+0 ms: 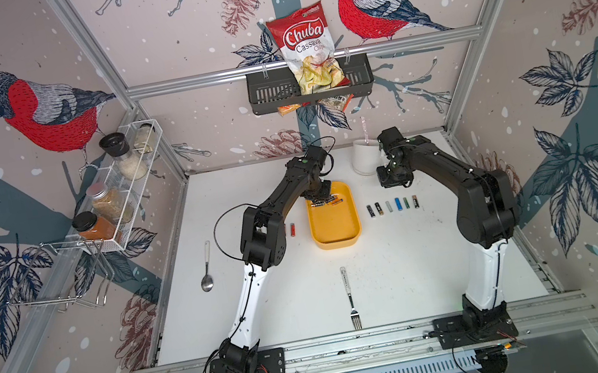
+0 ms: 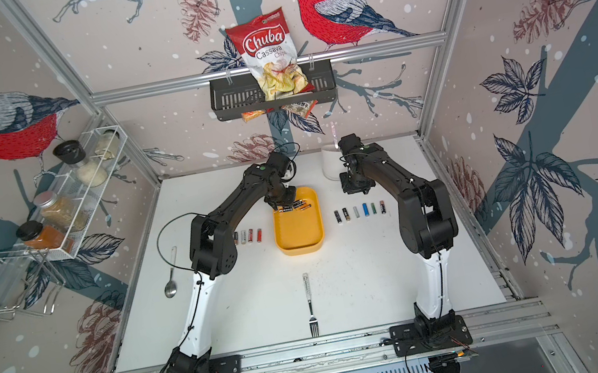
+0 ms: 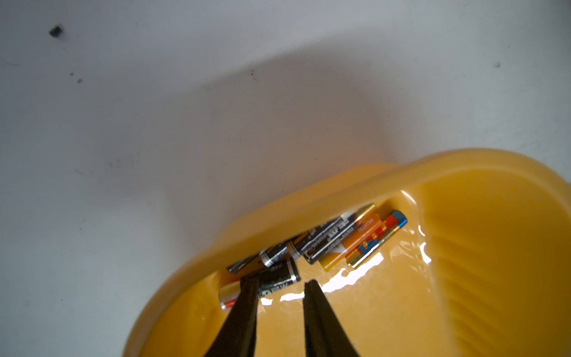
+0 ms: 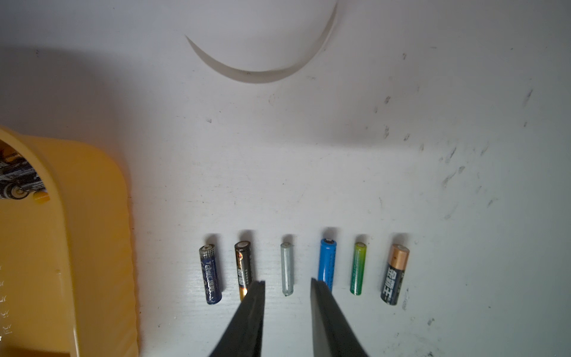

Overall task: Take the batteries out of the storage box
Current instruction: Pick up the battery from the storage box.

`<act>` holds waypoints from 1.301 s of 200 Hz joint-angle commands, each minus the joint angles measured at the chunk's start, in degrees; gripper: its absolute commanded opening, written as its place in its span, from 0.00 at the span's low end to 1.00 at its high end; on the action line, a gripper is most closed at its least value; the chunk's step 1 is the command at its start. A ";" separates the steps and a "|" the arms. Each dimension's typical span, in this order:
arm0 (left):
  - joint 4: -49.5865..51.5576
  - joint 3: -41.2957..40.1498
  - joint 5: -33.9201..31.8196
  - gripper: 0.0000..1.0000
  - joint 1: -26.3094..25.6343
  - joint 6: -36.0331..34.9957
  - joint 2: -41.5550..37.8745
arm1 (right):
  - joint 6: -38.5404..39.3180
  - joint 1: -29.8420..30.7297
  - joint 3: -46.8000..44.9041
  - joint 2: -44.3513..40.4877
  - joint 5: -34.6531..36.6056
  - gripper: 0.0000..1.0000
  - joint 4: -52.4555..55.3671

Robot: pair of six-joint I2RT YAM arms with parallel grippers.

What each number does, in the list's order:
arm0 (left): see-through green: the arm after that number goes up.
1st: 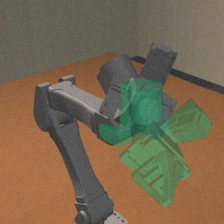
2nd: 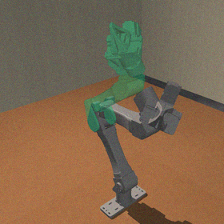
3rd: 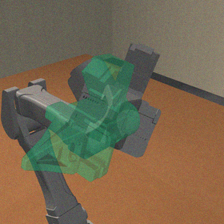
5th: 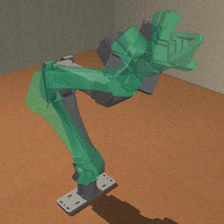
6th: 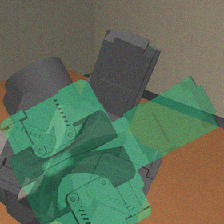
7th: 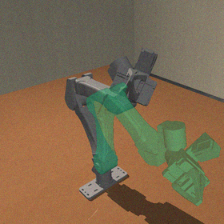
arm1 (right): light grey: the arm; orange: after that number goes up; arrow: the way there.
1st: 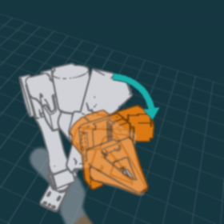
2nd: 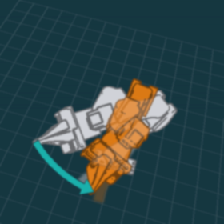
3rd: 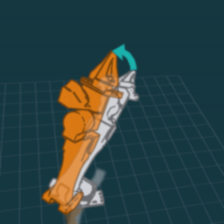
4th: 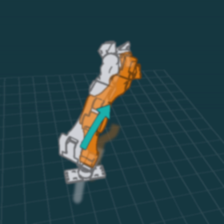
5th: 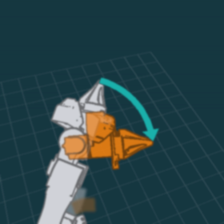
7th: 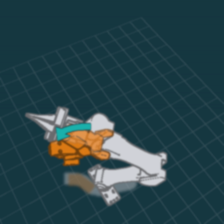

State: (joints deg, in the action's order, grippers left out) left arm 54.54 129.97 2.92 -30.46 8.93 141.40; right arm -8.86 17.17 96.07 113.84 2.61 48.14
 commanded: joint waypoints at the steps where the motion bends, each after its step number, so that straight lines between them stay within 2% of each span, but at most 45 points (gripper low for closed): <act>1: 1.53 -0.41 -0.63 0.31 -0.06 -1.88 -0.16 | 0.52 0.06 0.08 0.21 0.18 0.32 0.34; 160: 1.40 -4.74 -0.87 0.34 -0.02 -3.04 -0.51 | 0.43 0.54 0.35 1.03 -0.32 0.32 0.46; 260: 1.88 -5.96 0.85 0.17 -0.04 -0.80 -1.48 | 0.35 0.72 -0.13 0.83 -0.47 0.32 -0.21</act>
State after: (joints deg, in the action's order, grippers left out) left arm 54.89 124.09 2.96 -30.44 6.79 140.79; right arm -8.86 17.65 95.96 114.83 2.52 48.07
